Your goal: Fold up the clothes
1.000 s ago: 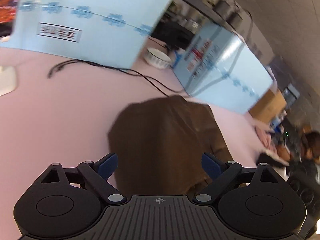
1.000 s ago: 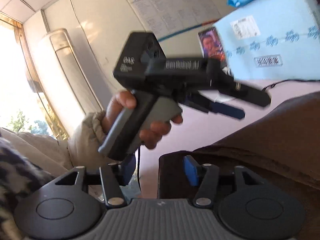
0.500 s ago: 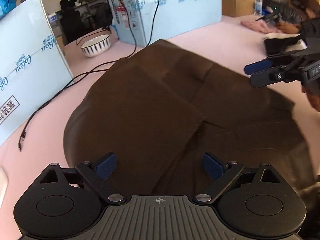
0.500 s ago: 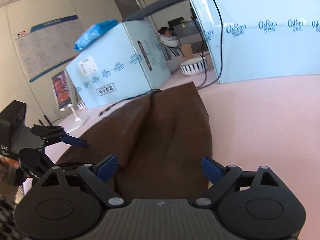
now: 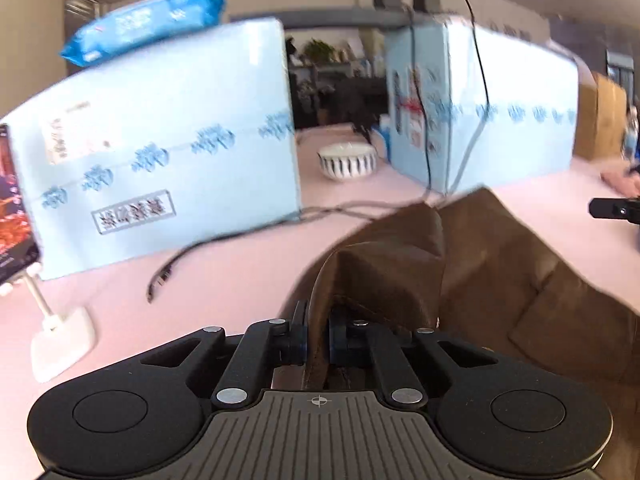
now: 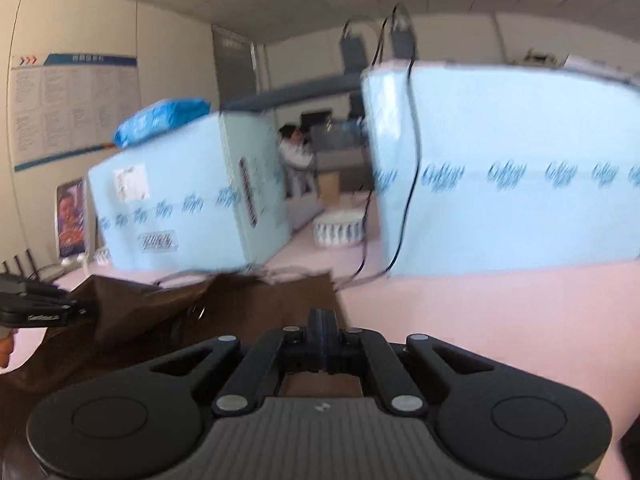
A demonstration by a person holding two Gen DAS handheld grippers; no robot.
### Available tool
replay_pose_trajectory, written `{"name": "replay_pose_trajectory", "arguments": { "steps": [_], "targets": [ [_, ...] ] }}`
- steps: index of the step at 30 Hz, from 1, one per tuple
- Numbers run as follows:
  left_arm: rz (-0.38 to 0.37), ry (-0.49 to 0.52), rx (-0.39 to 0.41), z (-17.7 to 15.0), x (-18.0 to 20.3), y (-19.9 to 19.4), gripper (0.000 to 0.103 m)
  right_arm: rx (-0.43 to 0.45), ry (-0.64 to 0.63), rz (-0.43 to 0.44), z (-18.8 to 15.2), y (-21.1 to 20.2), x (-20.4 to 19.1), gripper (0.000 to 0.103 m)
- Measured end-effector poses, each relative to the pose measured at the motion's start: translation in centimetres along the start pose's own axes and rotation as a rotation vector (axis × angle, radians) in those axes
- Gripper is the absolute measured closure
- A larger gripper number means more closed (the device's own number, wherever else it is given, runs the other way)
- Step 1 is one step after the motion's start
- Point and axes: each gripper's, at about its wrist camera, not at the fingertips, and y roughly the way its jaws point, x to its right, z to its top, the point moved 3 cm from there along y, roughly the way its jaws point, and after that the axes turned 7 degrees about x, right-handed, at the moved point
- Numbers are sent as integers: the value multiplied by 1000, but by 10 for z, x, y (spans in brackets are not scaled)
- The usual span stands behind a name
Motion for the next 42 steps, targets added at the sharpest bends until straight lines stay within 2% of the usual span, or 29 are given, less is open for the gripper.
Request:
{"name": "replay_pose_trajectory", "arguments": {
  "steps": [1,3,5,7,9,11,13,14,16,17,18,19,20,22,24,25,27,28,30,31,33,35,37,39,40,41,42],
  "targets": [
    [3,-42,12,4,-8,-4,95,21,23,2,11,-8,7,103],
    [9,-203,36,8,-42,-22,95,10,66,34,18,-13,18,97],
    [41,-285,32,-1,-66,-37,95,-29,113,67,11,-12,25,93],
    [99,-364,-8,-23,-90,-50,95,-135,157,132,-9,3,26,82],
    [145,-432,-50,-45,-109,-58,95,-240,180,182,-30,20,22,48],
    [184,-509,-104,-71,-125,-68,95,-318,189,215,-46,35,16,31],
    [196,-551,-125,-86,-135,-76,93,-398,179,251,-64,58,2,23],
    [195,-589,-135,-95,-142,-83,88,-423,170,252,-70,67,-5,19],
    [168,-682,-148,-105,-155,-96,63,-469,145,265,-80,87,-18,16],
    [154,-719,-150,-108,-159,-101,35,-489,133,280,-83,95,-23,12],
    [137,-732,-141,-108,-162,-107,20,-492,99,310,-86,101,-34,7],
    [120,-740,-132,-109,-163,-112,20,-494,64,341,-90,107,-46,9],
    [92,-711,-122,-105,-161,-117,18,-509,36,371,-92,111,-55,18],
    [37,-649,-122,-99,-154,-122,10,-502,-162,362,-99,109,-87,53],
    [-8,-614,-151,-98,-143,-114,7,-490,-257,375,-100,107,-104,82],
    [-23,-603,-167,-98,-137,-109,7,-493,-252,390,-99,106,-107,87],
    [-61,-565,-209,-99,-120,-96,7,-476,-286,358,-98,100,-111,87],
    [-79,-521,-219,-97,-109,-90,7,-452,-344,327,-99,96,-114,87],
    [-58,-417,-233,-96,-91,-79,7,-405,-474,280,-102,85,-121,87],
    [-26,-363,-249,-96,-82,-71,7,-379,-538,249,-103,79,-124,87],
    [27,-349,-266,-99,-75,-57,8,-302,-656,167,-99,70,-128,89],
    [-5,-374,-252,-97,-68,-51,10,-225,-743,92,-92,64,-126,89],
    [-48,-393,-244,-95,-60,-46,26,-152,-778,37,-75,57,-123,89],
    [-89,-438,-218,-93,-50,-41,79,-84,-800,-25,-59,53,-119,89],
    [-106,-476,-213,-93,-49,-40,88,-40,-816,-65,-50,53,-118,89],
    [-162,-593,-199,-94,-49,-36,93,-13,-810,-79,-44,55,-117,86],
    [-226,-727,-175,-96,-50,-33,94,2,-785,-81,-38,60,-117,73]
  ]
}}
